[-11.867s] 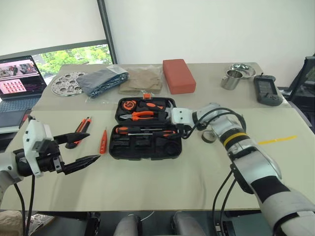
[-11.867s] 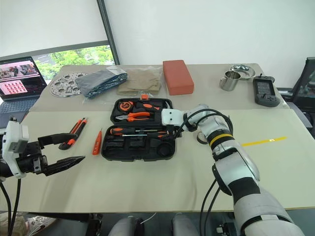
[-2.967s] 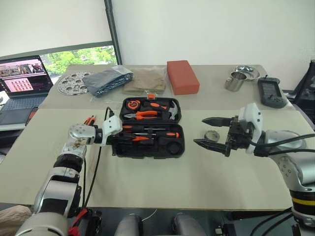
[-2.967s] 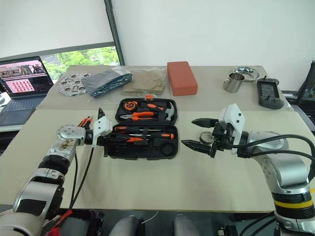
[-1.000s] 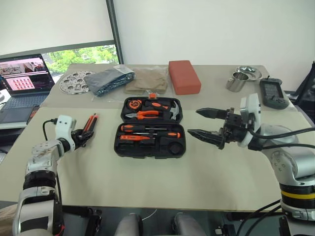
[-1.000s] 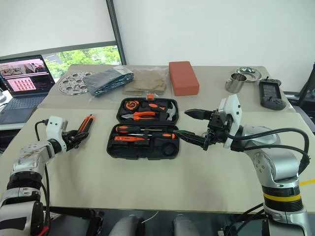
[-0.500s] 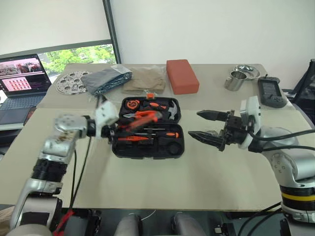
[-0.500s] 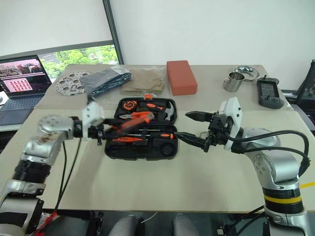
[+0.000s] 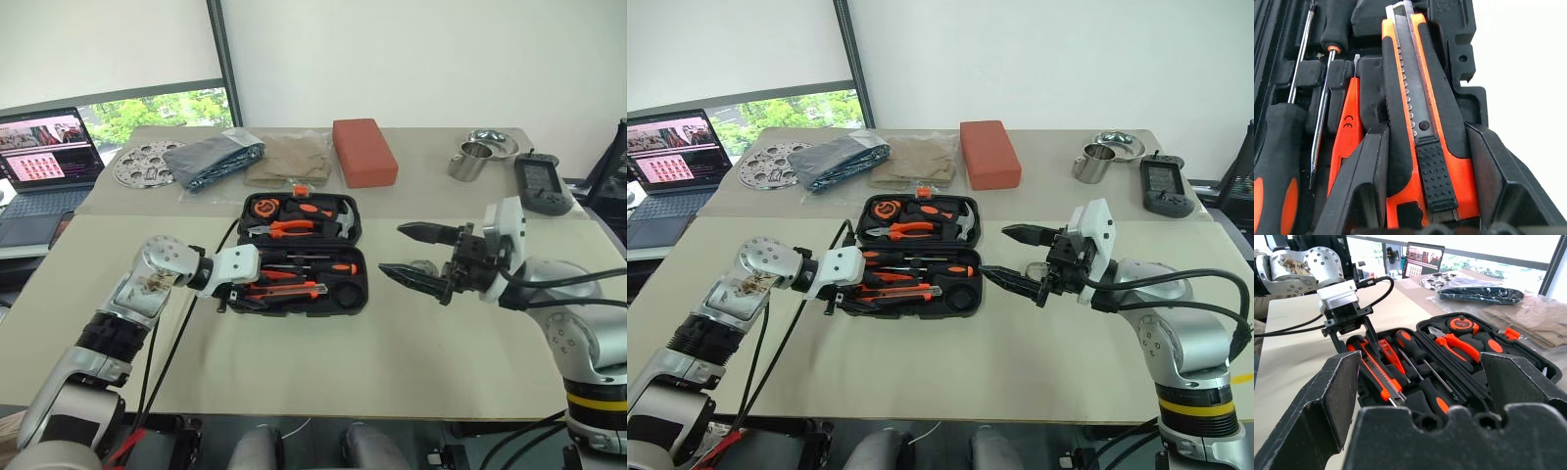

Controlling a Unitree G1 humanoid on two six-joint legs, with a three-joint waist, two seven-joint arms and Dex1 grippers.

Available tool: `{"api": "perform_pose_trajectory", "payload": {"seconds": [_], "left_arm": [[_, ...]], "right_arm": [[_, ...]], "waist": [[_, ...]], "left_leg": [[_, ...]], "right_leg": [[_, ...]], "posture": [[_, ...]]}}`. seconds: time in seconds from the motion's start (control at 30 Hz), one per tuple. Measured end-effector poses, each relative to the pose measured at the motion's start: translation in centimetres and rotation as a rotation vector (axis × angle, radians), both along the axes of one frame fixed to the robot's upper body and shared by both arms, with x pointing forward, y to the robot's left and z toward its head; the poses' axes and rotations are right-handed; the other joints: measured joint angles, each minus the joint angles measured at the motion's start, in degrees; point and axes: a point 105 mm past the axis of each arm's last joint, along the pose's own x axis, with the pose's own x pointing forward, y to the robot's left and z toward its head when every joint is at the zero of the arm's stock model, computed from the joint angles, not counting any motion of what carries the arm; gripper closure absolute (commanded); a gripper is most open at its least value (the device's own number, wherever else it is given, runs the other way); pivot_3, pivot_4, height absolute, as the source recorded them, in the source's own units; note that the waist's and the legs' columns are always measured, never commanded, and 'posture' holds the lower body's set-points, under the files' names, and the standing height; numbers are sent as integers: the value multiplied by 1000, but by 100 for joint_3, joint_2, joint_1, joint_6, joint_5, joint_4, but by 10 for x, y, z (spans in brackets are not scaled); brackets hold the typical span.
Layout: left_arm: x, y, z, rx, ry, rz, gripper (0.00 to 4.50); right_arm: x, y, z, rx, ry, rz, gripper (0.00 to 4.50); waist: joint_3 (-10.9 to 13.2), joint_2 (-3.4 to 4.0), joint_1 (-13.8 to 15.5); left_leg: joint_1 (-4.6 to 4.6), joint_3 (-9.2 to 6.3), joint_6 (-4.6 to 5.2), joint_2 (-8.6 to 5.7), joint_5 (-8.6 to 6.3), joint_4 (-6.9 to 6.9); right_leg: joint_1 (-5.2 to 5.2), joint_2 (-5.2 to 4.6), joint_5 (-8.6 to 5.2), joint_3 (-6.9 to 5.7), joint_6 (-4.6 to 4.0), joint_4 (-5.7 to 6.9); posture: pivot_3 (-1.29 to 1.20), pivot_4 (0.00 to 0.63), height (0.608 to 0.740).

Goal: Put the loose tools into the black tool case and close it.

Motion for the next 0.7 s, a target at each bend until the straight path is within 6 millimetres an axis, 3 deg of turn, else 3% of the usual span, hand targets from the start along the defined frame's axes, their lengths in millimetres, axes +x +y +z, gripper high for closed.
{"api": "perform_pose_trajectory", "payload": {"seconds": [0.57, 0.63, 0.7], "left_arm": [[13, 1, -5, 62, 27, -105, 2704], [14, 1, -5, 65, 35, -104, 1700], [18, 0, -6, 75, 28, -87, 1095]], "right_arm": [[0, -1, 0, -9, -2, -7, 0], [0, -1, 1, -9, -4, -7, 0], [0, -1, 1, -10, -6, -7, 0]], "waist": [[-1, 1, 6], [-1, 2, 7], [-1, 1, 2]], "left_leg": [[0, 1, 0, -2, 0, 4], [0, 1, 0, -2, 0, 5], [0, 0, 0, -2, 0, 6]], "right_leg": [[2, 2, -1, 0, 1, 2], [2, 2, -1, 0, 2, 2], [2, 3, -1, 0, 2, 3]], "posture": [[0, 150, 740], [0, 150, 740], [0, 150, 740]]}}
